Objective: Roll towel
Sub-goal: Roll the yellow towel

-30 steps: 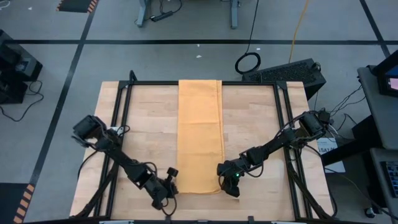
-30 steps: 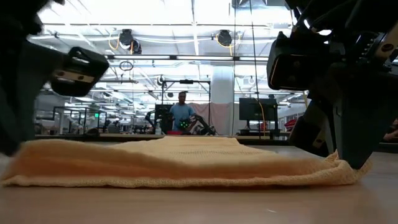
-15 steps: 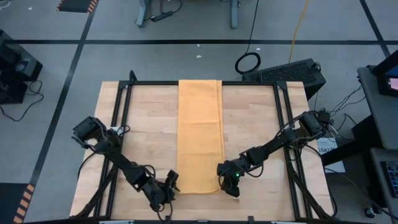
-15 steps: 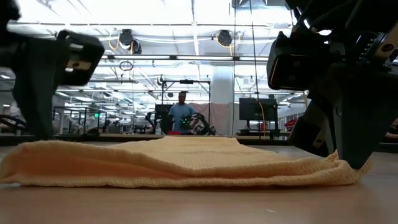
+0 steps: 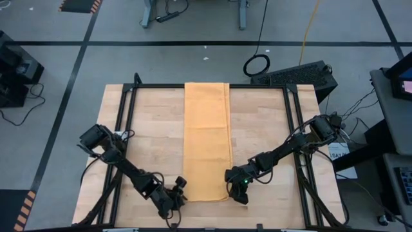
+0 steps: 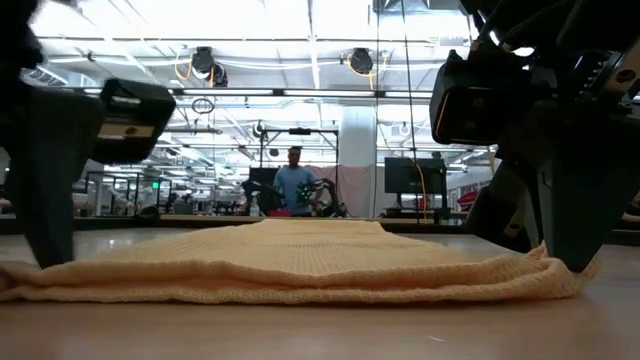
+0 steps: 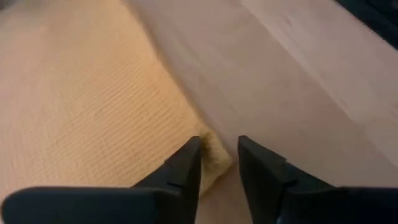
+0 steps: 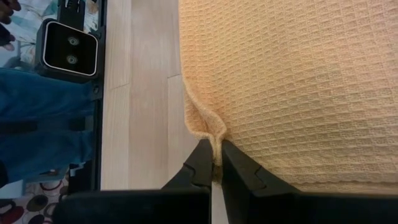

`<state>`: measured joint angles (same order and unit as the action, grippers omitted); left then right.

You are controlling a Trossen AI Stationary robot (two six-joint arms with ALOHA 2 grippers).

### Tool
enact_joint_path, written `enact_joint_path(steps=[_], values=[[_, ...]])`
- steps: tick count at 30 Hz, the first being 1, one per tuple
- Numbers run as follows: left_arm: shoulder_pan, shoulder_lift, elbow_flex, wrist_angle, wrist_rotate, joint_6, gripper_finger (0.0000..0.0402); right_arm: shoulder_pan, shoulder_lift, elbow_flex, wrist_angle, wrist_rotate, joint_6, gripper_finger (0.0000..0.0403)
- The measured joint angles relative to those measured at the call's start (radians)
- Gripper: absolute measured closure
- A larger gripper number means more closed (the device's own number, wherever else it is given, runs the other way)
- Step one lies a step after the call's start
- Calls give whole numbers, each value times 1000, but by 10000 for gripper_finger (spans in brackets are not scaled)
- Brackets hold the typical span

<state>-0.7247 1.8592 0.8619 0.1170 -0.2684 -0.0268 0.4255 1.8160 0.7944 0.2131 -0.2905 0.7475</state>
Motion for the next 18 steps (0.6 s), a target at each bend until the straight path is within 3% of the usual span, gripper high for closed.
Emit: enact_joint_path(steps=[9, 14, 18], values=[[18, 0, 0, -16, -13, -47, 385, 0, 0, 0, 0, 0, 2, 399], [19, 0, -2, 9, -9, -166, 392, 0, 0, 0, 5, -16, 36, 399], [19, -14, -3, 54, 3, -320, 394, 0, -9, 0, 71, -114, 78, 399]])
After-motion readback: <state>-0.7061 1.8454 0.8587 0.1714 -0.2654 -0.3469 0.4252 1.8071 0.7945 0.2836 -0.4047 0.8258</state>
